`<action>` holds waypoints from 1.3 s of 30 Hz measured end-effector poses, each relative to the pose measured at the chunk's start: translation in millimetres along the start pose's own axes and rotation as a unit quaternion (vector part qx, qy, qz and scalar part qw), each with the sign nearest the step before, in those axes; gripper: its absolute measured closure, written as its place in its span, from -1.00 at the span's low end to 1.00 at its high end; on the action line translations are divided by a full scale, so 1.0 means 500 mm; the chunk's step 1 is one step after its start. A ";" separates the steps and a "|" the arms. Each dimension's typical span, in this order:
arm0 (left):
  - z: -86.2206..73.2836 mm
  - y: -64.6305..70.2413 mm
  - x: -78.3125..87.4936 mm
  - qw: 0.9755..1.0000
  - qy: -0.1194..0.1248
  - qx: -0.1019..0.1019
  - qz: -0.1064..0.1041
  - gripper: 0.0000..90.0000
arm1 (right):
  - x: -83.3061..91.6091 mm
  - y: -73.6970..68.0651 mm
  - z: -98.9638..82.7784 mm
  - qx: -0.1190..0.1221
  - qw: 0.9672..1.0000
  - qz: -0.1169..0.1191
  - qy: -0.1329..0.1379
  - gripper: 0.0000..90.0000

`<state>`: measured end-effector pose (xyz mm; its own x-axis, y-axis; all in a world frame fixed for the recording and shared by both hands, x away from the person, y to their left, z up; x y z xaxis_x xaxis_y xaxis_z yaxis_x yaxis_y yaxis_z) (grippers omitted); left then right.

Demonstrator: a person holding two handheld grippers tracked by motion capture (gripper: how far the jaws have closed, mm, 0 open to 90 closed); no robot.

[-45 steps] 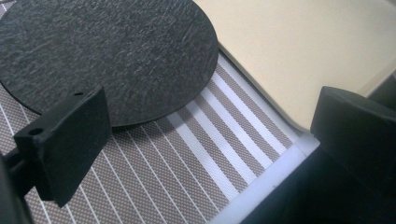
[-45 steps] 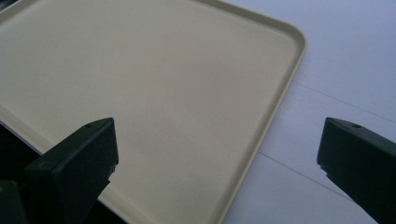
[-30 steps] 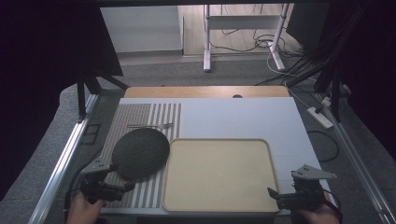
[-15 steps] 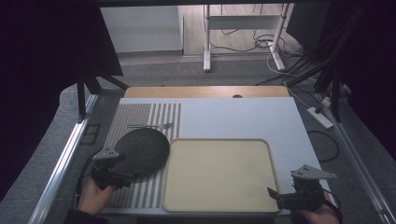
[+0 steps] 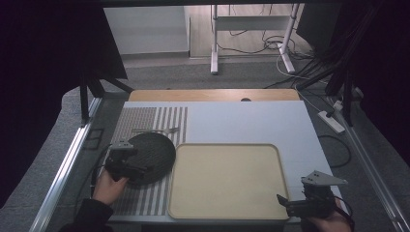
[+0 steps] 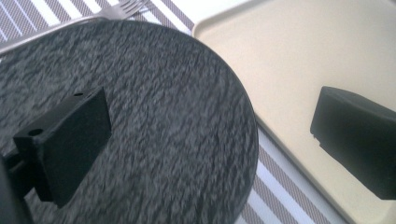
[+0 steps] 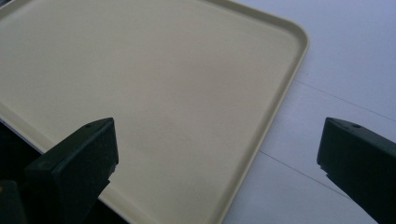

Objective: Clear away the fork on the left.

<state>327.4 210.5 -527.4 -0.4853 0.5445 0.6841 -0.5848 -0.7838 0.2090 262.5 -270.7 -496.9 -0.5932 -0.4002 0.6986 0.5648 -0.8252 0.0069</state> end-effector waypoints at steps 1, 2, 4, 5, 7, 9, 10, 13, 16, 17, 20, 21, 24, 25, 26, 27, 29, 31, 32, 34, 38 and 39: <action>0.004 -0.002 -0.004 1.000 -0.002 -0.001 0.000 -1.00 | 0.000 0.000 0.000 0.000 1.000 0.000 0.000 -1.00; 0.007 -0.003 -0.008 1.000 -0.002 0.001 0.000 -1.00 | 0.000 0.000 0.000 0.000 1.000 0.000 0.000 -1.00; 0.015 -0.005 -0.015 1.000 -0.006 0.004 -0.002 -1.00 | 0.000 0.000 0.000 0.000 1.000 0.000 0.000 -1.00; 0.015 -0.005 -0.015 1.000 -0.006 0.004 -0.002 -1.00 | 0.000 0.000 0.000 0.001 1.000 0.001 -0.001 -1.00; 0.024 -0.006 -0.023 1.000 -0.007 0.003 -0.002 -1.00 | 0.000 0.000 0.000 0.001 1.000 0.001 -0.001 -1.00; 0.031 -0.007 -0.031 1.000 -0.007 0.002 -0.001 -1.00 | 0.000 0.000 0.000 0.001 1.000 0.001 -0.001 -1.00; 0.035 -0.008 -0.035 1.000 -0.007 0.000 0.000 -1.00 | -0.001 0.000 0.000 0.001 1.000 0.001 -0.001 -1.00; 0.051 -0.012 -0.052 1.000 -0.012 -0.002 0.003 -1.00 | 0.000 0.000 0.000 0.001 1.000 0.001 -0.001 -1.00; 0.064 -0.016 -0.064 1.000 -0.013 -0.001 0.005 -1.00 | -0.001 0.000 0.000 0.001 1.000 0.001 -0.002 -1.00; 0.068 -0.018 -0.069 1.000 -0.016 -0.004 0.004 -1.00 | -0.001 0.000 0.000 0.001 1.000 0.001 -0.002 -1.00; 0.080 -0.021 -0.083 1.000 -0.021 -0.006 0.006 -1.00 | -0.001 -0.001 0.000 0.001 1.000 0.002 -0.002 -1.00; 0.084 -0.022 -0.088 1.000 -0.021 -0.006 0.004 -1.00 | -0.001 -0.001 -0.001 0.002 1.000 0.002 -0.002 -1.00; 0.096 -0.024 -0.101 1.000 -0.025 -0.007 0.002 -1.00 | -0.001 -0.001 -0.001 0.002 1.000 0.002 -0.003 -1.00; 0.099 -0.026 -0.106 1.000 -0.026 -0.009 0.002 -1.00 | -0.001 -0.001 -0.001 0.002 1.000 0.002 -0.003 -1.00; 0.102 -0.027 -0.110 1.000 -0.027 -0.011 0.002 -1.00 | -0.001 -0.001 -0.001 0.002 1.000 0.003 -0.003 -1.00; 0.102 -0.027 -0.110 1.000 -0.027 -0.011 0.002 -1.00 | -0.001 -0.001 -0.001 0.002 1.000 0.003 -0.003 -1.00; 0.111 -0.031 -0.120 0.999 -0.031 -0.013 -0.001 -1.00 | -0.001 -0.001 -0.001 0.003 1.000 0.003 -0.003 -1.00; 0.117 -0.033 -0.128 0.999 -0.034 -0.016 -0.001 -1.00 | -0.001 -0.001 -0.001 0.003 1.000 0.003 -0.004 -1.00; 0.120 -0.034 -0.133 0.999 -0.034 -0.016 -0.001 -1.00 | -0.001 -0.001 -0.001 0.003 1.000 0.004 -0.004 -1.00; 0.126 -0.037 -0.141 0.999 -0.037 -0.015 -0.002 -1.00 | -0.002 -0.001 -0.001 0.003 1.000 0.003 -0.004 -1.00; 0.136 -0.039 -0.154 0.999 -0.038 -0.010 -0.009 -1.00 | -0.002 -0.001 -0.001 0.003 1.000 0.004 -0.004 -1.00; 0.139 -0.040 -0.159 0.999 -0.037 -0.008 -0.011 -1.00 | -0.002 -0.001 -0.001 0.004 1.000 0.004 -0.004 -1.00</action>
<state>422.8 162.2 -537.3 -0.4242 0.5369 0.7293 -0.6056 -0.7669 0.2124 262.4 -270.1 -497.9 -0.5838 -0.4030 0.7048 0.5734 -0.8193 0.0065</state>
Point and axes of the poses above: each handheld gripper's, and its own axes: x roughly backward along the jaws, z roughly out of its top, y roughly to its right, the point moved 7 cm from there along -x, roughly forward along the jaws
